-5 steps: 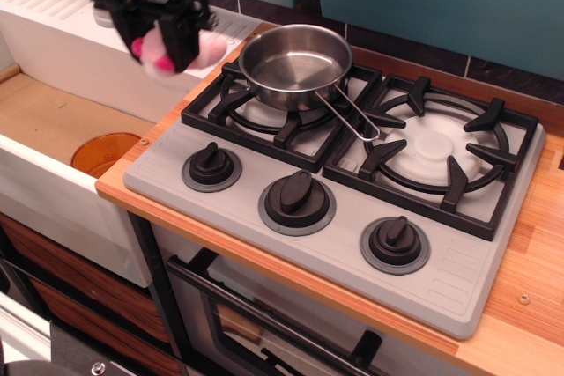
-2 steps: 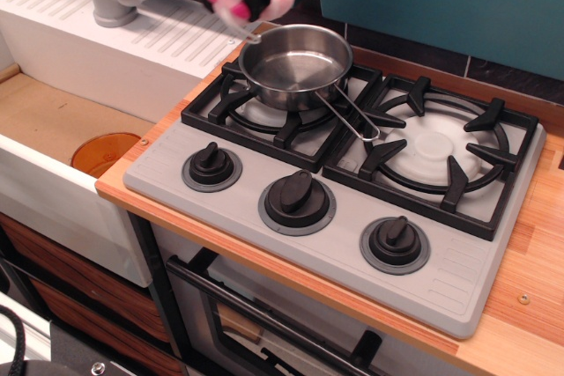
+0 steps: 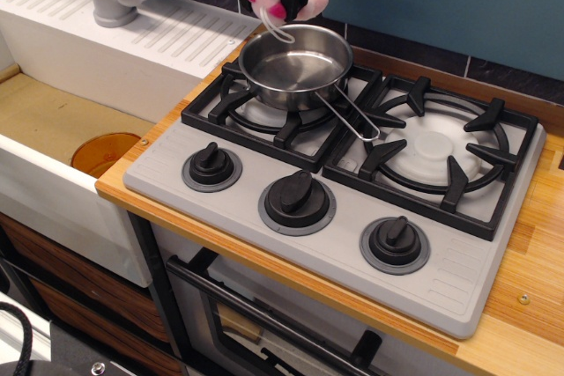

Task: Put pan on stove and put stuffedpig in pan

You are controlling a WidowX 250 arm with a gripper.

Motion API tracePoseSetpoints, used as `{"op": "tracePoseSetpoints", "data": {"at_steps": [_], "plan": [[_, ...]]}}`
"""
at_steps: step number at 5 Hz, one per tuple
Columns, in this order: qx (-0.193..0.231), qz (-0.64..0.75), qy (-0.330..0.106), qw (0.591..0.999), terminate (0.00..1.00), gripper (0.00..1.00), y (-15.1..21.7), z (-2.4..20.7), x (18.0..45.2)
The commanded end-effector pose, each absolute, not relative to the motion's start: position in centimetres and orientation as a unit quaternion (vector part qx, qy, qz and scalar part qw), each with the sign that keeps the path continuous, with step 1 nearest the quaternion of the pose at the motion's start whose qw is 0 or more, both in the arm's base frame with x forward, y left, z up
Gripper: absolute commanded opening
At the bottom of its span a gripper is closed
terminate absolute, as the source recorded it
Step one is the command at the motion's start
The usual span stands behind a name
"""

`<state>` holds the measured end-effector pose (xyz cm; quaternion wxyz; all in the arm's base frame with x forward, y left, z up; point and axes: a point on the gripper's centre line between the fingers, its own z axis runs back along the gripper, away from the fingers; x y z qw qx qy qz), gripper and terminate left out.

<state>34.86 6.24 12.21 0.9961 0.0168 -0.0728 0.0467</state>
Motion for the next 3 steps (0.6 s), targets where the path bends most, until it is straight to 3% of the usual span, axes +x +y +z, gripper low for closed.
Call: {"op": "tracePoseSetpoints", "data": {"at_steps": [1, 3], "plan": [[0.016, 0.041, -0.114, 0.993, 0.0, 1.0, 6.2, 13.47, 35.63], [0.031, 0.05, -0.114, 0.992, 0.0, 1.0, 5.92, 13.98, 35.21]]}}
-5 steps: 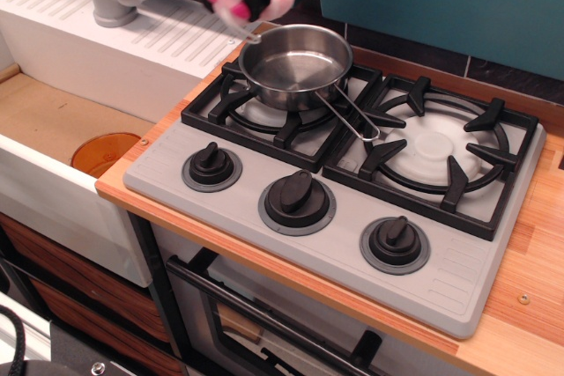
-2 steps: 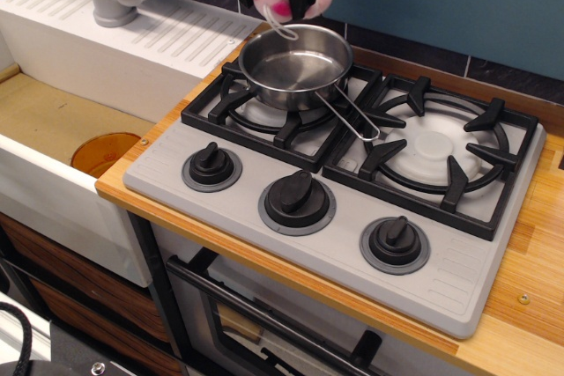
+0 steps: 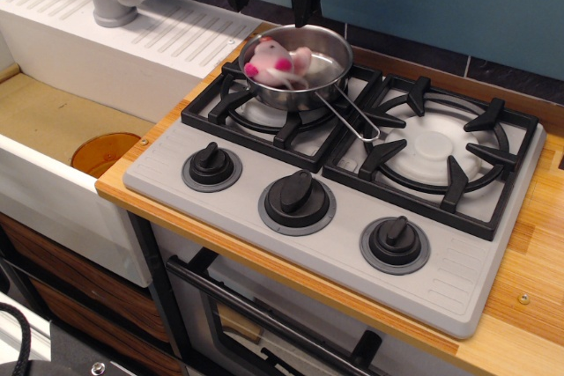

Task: Put pan on stove and put stuffedpig in pan

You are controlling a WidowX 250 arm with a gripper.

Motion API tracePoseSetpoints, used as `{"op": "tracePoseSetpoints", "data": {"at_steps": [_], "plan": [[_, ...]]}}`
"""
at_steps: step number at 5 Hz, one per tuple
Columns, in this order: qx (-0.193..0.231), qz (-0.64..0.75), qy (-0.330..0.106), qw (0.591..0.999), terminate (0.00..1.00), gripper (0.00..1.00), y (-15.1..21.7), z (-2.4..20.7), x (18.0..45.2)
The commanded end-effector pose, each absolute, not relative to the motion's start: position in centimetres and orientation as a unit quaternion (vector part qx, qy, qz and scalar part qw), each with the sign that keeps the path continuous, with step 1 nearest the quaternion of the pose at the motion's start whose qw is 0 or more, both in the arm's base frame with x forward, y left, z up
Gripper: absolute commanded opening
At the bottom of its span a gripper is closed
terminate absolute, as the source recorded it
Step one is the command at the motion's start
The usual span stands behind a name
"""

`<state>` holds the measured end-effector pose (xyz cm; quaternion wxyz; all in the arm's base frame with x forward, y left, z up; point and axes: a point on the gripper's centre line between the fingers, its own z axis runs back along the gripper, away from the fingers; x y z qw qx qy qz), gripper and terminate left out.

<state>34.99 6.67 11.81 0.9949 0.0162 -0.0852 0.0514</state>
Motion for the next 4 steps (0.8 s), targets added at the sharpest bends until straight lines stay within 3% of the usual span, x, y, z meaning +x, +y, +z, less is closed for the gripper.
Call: {"op": "tracePoseSetpoints", "data": {"at_steps": [1, 4], "plan": [[0.036, 0.055, -0.114, 0.991, 0.0, 1.0, 5.7, 14.1, 35.0], [0.048, 0.057, -0.106, 0.992, 0.0, 1.0, 5.1, 15.6, 34.9]]}}
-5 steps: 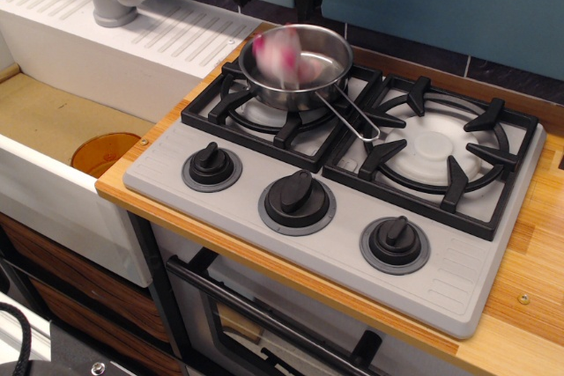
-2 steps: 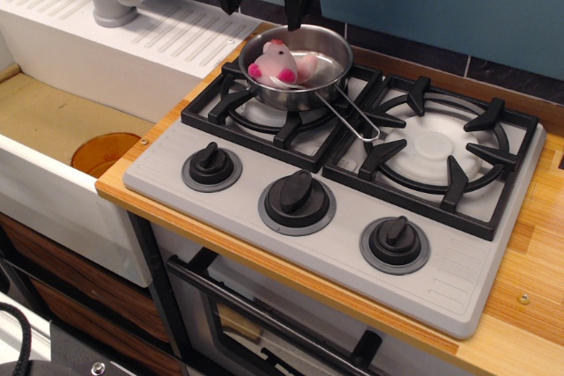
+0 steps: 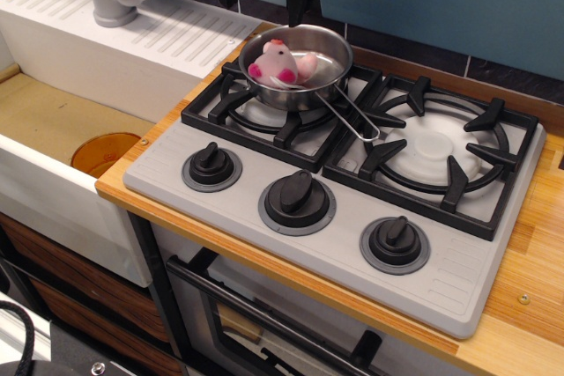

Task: Put pan on stove and put stuffedpig in pan

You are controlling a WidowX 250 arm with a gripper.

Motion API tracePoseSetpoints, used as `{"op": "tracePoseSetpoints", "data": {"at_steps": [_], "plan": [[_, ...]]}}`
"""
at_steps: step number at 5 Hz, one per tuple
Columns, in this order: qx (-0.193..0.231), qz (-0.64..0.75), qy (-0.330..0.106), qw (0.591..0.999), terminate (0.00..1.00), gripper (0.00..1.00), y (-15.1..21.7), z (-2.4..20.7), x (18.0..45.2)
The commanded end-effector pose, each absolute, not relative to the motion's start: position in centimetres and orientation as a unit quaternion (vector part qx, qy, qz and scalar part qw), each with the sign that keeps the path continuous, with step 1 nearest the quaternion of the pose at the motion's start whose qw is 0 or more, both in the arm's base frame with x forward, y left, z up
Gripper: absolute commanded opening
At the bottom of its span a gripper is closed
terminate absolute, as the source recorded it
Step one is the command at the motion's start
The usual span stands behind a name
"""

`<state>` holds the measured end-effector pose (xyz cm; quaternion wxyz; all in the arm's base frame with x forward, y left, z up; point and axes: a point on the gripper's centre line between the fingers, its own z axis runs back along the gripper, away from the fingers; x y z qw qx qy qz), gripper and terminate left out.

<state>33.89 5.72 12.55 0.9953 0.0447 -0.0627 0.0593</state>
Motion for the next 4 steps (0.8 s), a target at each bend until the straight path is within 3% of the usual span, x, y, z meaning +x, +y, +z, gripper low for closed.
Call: {"op": "tracePoseSetpoints", "data": {"at_steps": [1, 3, 4], "plan": [[0.036, 0.061, -0.097, 0.993, 0.0, 1.0, 4.94, 15.77, 35.12], [0.03, 0.057, -0.099, 0.993, 0.0, 1.0, 4.83, 15.53, 35.29], [0.032, 0.056, -0.101, 0.993, 1.0, 1.0, 4.73, 15.26, 35.37]]}}
